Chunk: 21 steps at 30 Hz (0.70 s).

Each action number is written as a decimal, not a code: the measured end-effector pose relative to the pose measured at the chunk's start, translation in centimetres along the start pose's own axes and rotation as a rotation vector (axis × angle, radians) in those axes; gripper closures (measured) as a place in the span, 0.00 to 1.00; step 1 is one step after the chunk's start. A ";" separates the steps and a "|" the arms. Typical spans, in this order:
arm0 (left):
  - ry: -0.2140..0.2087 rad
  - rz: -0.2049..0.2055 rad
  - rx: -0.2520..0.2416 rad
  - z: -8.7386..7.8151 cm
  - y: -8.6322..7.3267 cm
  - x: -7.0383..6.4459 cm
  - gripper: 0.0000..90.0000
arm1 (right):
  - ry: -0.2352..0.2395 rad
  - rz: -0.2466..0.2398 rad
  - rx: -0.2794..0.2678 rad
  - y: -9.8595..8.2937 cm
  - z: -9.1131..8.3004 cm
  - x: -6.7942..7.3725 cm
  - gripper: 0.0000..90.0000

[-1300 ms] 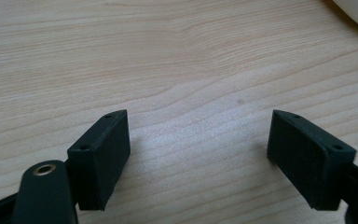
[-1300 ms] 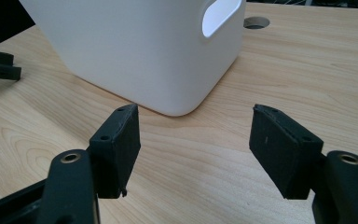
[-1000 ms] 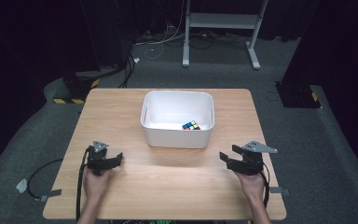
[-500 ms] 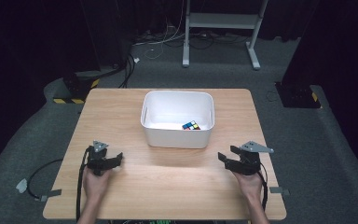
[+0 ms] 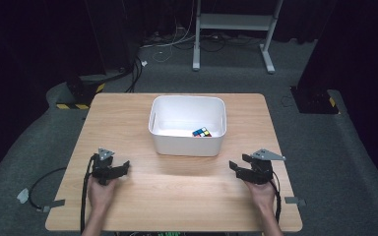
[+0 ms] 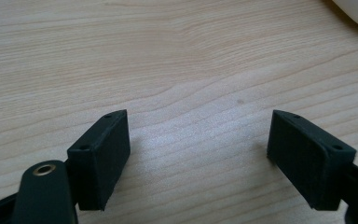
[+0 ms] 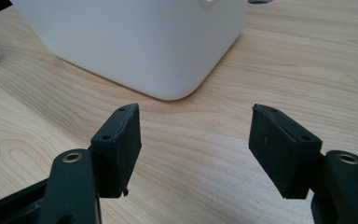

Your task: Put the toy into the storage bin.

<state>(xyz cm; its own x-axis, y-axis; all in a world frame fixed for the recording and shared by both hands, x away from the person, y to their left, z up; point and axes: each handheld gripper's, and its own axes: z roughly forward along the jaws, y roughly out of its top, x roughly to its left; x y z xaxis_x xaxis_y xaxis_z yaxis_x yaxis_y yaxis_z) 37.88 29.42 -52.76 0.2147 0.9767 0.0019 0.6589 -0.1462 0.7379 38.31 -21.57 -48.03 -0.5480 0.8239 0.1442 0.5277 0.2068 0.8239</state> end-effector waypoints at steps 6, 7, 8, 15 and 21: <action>0.000 0.000 0.000 0.0 0.0 0.0 0.24 | -0.006 0.007 0.007 -0.3 0.4 -0.2 0.38; 0.000 0.000 0.000 0.0 0.0 0.0 0.24 | -0.008 0.009 0.011 -0.4 0.5 -0.2 0.38; 0.000 0.000 0.000 0.0 0.0 0.0 0.24 | -0.008 0.009 0.011 -0.4 0.5 -0.2 0.38; 0.000 0.000 0.000 0.0 0.0 0.0 0.24 | -0.017 0.002 0.031 -0.8 1.1 -0.2 0.38; 0.001 0.001 0.000 0.0 0.0 0.0 0.24 | -0.029 -0.011 0.047 -0.9 1.4 -0.2 0.38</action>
<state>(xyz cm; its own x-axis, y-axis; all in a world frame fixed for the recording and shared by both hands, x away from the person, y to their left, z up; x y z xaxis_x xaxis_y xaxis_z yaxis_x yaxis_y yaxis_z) 37.87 29.41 -52.76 0.2147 0.9767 0.0027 0.6590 -0.1469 0.7377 38.86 -21.16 -49.61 -0.5356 0.8360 0.1188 0.5522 0.2403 0.7984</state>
